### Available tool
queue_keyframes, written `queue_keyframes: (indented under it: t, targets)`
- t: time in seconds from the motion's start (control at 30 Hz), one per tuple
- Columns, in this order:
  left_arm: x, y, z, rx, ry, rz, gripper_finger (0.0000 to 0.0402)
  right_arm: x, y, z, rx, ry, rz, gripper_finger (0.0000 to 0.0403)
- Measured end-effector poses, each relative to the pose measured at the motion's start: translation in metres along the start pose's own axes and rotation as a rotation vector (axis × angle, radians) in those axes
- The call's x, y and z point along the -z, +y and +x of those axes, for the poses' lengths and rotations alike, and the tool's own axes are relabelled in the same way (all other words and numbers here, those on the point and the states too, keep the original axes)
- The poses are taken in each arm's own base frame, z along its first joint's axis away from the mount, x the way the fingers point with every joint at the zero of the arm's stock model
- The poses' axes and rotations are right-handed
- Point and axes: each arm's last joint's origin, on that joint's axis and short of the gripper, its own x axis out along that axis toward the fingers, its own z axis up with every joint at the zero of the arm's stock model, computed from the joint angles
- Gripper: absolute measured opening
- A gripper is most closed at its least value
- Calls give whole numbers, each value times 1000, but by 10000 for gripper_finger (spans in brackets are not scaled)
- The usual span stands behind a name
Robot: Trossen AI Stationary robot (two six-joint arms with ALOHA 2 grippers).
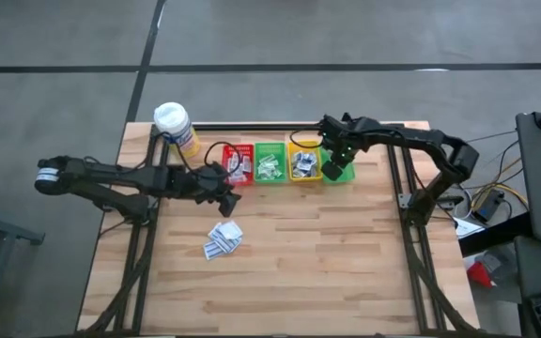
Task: Pick & Place First Aid Supplies
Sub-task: Put the blue fingertip bandage into the right green bin
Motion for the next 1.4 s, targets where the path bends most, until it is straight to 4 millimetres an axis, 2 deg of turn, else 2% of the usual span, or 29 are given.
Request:
queue_keyframes:
  t: [0.37, 0.67, 0.83, 0.93, 1.1, 1.4]
  targets:
    - [1, -1, 0, 1, 2, 19, 223, -5, 1, 15, 4, 40, -90, 16]
    - [4, 1, 2, -8, 12, 23, 223, -7, 2, 16, 4, 28, -118, 90]
    - [10, 4, 4, -18, 31, 32, 223, -5, 1, 7, 2, 0, -135, 118]
    - [13, 4, 5, -13, 43, 37, 223, -3, 0, -4, 0, -30, -133, 125]
    - [19, 3, 6, 4, 66, 51, 223, 7, -3, -32, -10, -108, -96, 127]
    - [32, 1, 5, 59, 188, 124, 223, 46, 9, -108, -234, -380, -152, 114]
